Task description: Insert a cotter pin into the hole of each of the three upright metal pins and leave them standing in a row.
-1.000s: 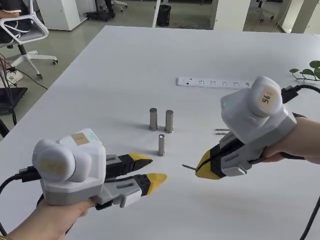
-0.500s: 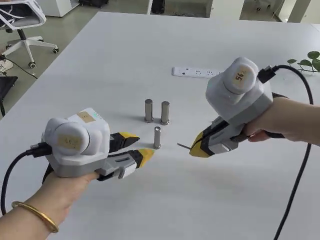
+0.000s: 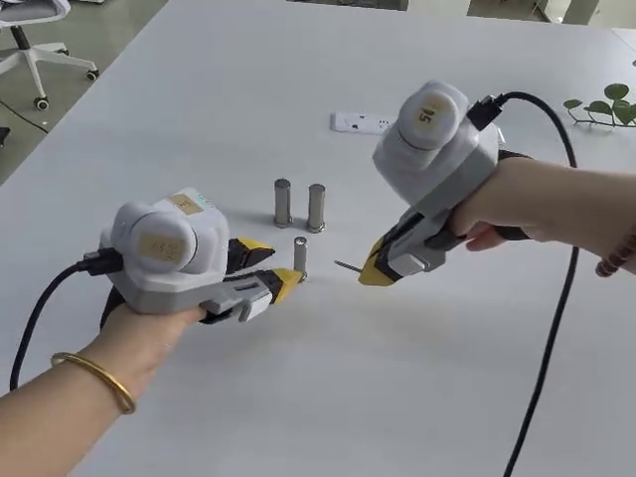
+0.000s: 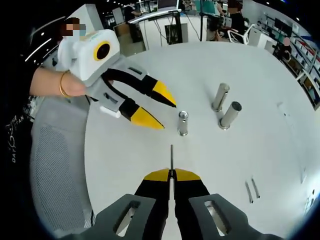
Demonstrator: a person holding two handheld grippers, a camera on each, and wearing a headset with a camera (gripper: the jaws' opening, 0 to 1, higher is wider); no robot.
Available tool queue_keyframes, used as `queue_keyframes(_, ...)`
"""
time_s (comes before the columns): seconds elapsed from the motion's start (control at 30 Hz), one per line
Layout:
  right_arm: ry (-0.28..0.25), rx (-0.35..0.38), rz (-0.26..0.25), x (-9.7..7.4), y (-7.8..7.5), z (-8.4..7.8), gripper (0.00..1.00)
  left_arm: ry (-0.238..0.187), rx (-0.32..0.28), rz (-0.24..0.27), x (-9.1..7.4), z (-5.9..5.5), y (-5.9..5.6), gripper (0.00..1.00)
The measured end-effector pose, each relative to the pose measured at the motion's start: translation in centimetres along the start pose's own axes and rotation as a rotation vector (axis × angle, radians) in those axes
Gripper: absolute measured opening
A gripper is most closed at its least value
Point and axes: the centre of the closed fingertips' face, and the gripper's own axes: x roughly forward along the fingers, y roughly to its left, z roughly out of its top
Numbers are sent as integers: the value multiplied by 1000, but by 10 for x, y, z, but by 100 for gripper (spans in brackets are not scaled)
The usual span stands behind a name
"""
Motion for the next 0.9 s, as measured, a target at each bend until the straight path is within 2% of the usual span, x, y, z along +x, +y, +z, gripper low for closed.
queue_keyframes(0.23,43,4,-3,6,-5,2,0,8,-2,7,15,-4,4,22)
queue_keyframes(0.3,48,4,-1,6,-5,3,0,11,-1,2,17,-5,4,19)
queue_keyframes(0.67,72,-22,6,10,-9,16,0,-5,26,-73,26,-5,0,17)
queue_keyframes(0.9,90,-42,15,14,-9,20,0,6,13,-78,30,-11,2,14)
